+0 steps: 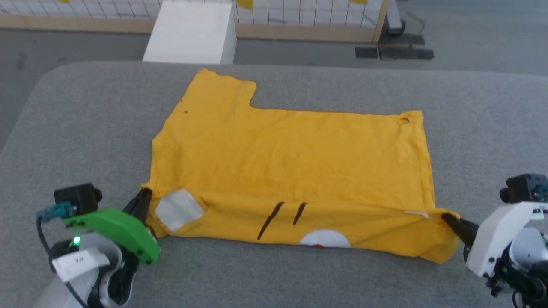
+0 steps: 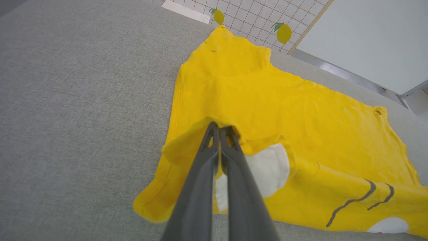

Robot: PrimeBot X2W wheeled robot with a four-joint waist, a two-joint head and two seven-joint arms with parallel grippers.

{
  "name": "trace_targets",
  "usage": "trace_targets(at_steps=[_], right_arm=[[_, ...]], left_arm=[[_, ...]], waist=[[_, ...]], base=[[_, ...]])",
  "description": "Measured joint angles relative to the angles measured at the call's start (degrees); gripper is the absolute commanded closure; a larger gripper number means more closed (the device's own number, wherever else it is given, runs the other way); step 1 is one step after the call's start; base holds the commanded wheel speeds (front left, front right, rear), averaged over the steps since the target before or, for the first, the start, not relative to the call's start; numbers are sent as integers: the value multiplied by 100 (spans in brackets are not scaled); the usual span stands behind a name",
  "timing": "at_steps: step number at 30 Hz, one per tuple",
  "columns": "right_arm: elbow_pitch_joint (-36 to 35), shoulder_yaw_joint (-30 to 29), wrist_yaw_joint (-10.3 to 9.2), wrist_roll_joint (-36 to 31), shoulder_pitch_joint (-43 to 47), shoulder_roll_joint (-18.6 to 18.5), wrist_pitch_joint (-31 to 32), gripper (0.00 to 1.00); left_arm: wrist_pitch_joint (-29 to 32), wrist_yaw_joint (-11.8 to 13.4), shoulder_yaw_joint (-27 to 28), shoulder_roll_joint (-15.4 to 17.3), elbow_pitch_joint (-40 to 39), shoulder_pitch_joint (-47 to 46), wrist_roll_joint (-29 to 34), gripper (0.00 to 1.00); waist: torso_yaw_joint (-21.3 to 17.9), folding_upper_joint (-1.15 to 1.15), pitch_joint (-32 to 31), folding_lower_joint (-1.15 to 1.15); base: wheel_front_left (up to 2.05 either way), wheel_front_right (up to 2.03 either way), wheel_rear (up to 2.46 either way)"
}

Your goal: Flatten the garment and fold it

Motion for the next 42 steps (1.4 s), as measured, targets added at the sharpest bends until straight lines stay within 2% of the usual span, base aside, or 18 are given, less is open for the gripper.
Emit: trace_targets(at_steps=[10, 20, 21, 22, 23, 28, 31, 36, 42], right_arm=[[516, 213, 0, -470, -773, 43, 51, 100], [759, 448, 5, -653, -1067, -83, 134, 100], [762, 439, 5, -651, -1070, -82, 130, 93], [764, 438, 5, -642, -1072, -82, 124, 62], [768, 427, 4, -612, -1072, -82, 90, 0], [755, 324, 4, -323, -1004, 37, -93, 0], [628, 146, 1, -201, -797, 48, -291, 0], [270, -305, 1, -99, -374, 185, -500, 0], [-83, -666, 1, -103, 50, 371, -450, 0]], left_arm=[[-81, -341, -201, -388, 1236, -1051, 209, 100], [-223, -318, -224, -509, 1879, -1449, 280, 100], [-245, -319, -211, -526, 1892, -1470, 274, 69], [-253, -319, -190, -550, 1911, -1477, 253, 27], [-258, -319, -185, -563, 1930, -1478, 254, 0], [-232, -279, -68, -523, 1889, -1417, 160, 0], [-248, -136, 31, -393, 1638, -1208, 142, 0], [-164, 307, 57, -87, 977, -673, 235, 0], [788, 820, -348, 116, 155, -90, 253, 0]], waist=[[-29, 0, 830, 1], [-17, 0, 1322, 1], [-6, 0, 1324, 1], [4, 0, 1314, 1], [14, 0, 1290, 1], [38, 0, 1069, 1], [54, 0, 868, 1], [93, 0, 480, 1], [155, 0, 118, 1]], base=[[0, 0, 0], [0, 0, 0], [0, 0, 0], [0, 0, 0], [0, 0, 0], [0, 0, 0], [0, 0, 0], [0, 0, 0], [0, 0, 0]])
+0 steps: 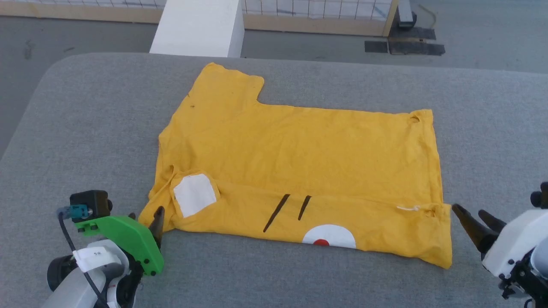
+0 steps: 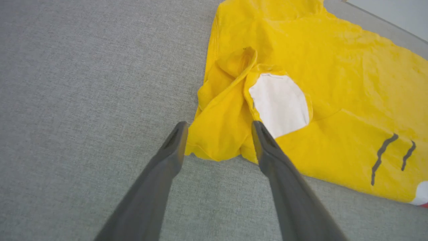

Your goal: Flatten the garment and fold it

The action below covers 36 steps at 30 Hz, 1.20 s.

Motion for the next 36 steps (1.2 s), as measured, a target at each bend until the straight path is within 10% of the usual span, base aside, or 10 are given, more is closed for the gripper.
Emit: trace_targets(at_steps=[7, 21, 23, 36], right_arm=[[-294, -113, 0, -10, 161, 155, 148, 0], [-555, -91, 0, -90, 108, 200, 282, 0], [-564, -86, 0, -101, 107, 191, 302, 0], [-720, 558, 0, -1526, 202, -97, 913, 0]], left_arm=[[722, 387, -167, 265, -328, 9, 7, 0], [1346, 198, -367, 148, 789, -593, -132, 0], [1381, 192, -323, 124, 816, -597, -243, 100], [612, 37, 233, -85, 335, -231, -597, 100]], waist=[[35, 0, -24, 0], [-216, 0, 521, 0], [-243, 0, 556, 0], [-135, 0, 467, 0]], base=[[0, 0, 0], [0, 0, 0], [0, 0, 0], [0, 0, 0]])
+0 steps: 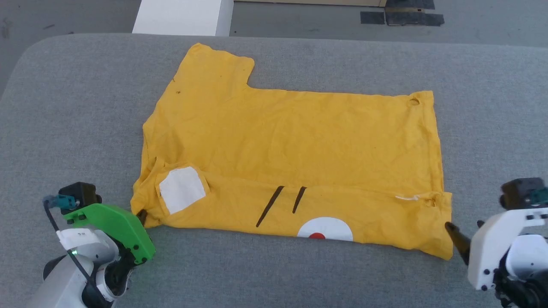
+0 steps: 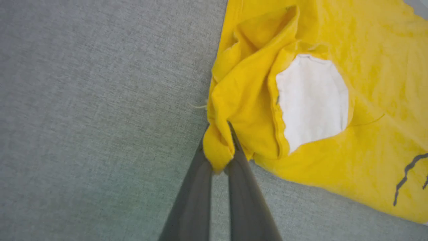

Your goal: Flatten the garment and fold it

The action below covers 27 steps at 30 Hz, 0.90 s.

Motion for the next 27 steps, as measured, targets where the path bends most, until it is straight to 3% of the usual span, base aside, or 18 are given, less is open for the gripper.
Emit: trace_targets(at_steps=[7, 16, 17, 18, 19, 27], right_arm=[[584, 431, 0, -617, -313, 10, 124, 0], [1152, 961, -1, -706, -655, -216, 73, 0], [1180, 972, -1, -655, -679, -235, 91, 9], [1187, 987, -1, -614, -698, -257, 103, 76], [1192, 995, -1, -534, -722, -281, 116, 100], [1160, 896, -1, 172, -803, -477, 152, 100]], left_arm=[[-38, 67, 35, 48, -492, 37, -5, 100], [4, 113, -9, 45, -563, 37, -3, 100], [4, 113, -8, 44, -563, 36, -3, 100], [4, 113, -10, 44, -560, 36, -3, 100], [3, 113, -3, 38, -555, 37, -7, 100], [-44, 103, 76, 65, -516, 62, -76, 100]], waist=[[69, 0, 196, 0], [163, 0, 426, 0], [166, 0, 438, 0], [168, 0, 442, 0], [167, 0, 439, 0], [148, 0, 194, 0]], base=[[0, 0, 0], [0, 0, 0], [0, 0, 0], [0, 0, 0], [0, 0, 0], [0, 0, 0]])
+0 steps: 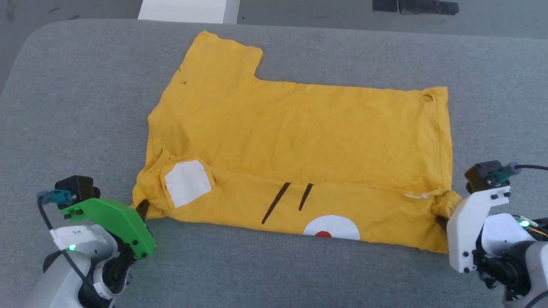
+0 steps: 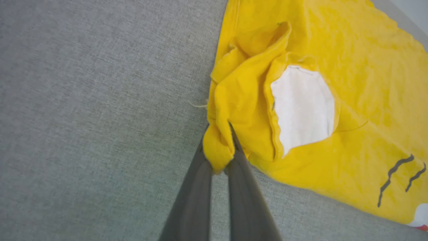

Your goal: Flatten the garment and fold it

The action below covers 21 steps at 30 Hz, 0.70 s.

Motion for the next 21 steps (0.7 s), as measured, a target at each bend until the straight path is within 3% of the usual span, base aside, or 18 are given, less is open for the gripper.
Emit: trace_targets(at_steps=[4, 14, 21], right_arm=[[-310, -152, 0, 242, 46, -204, 210, 100], [-808, -439, 1, 405, 655, -383, 795, 100], [-363, -311, 1, 336, 934, -285, 793, 100]], left_arm=[[48, 19, 115, 163, -172, 121, -52, 100], [403, 459, 122, 470, -881, 852, -133, 100], [538, 461, -103, 200, -452, 1248, -421, 100]], waist=[[-15, 0, -252, 0], [-32, 0, -767, 0], [-37, 0, -759, 0]], base=[[0, 0, 0], [0, 0, 0], [0, 0, 0]])
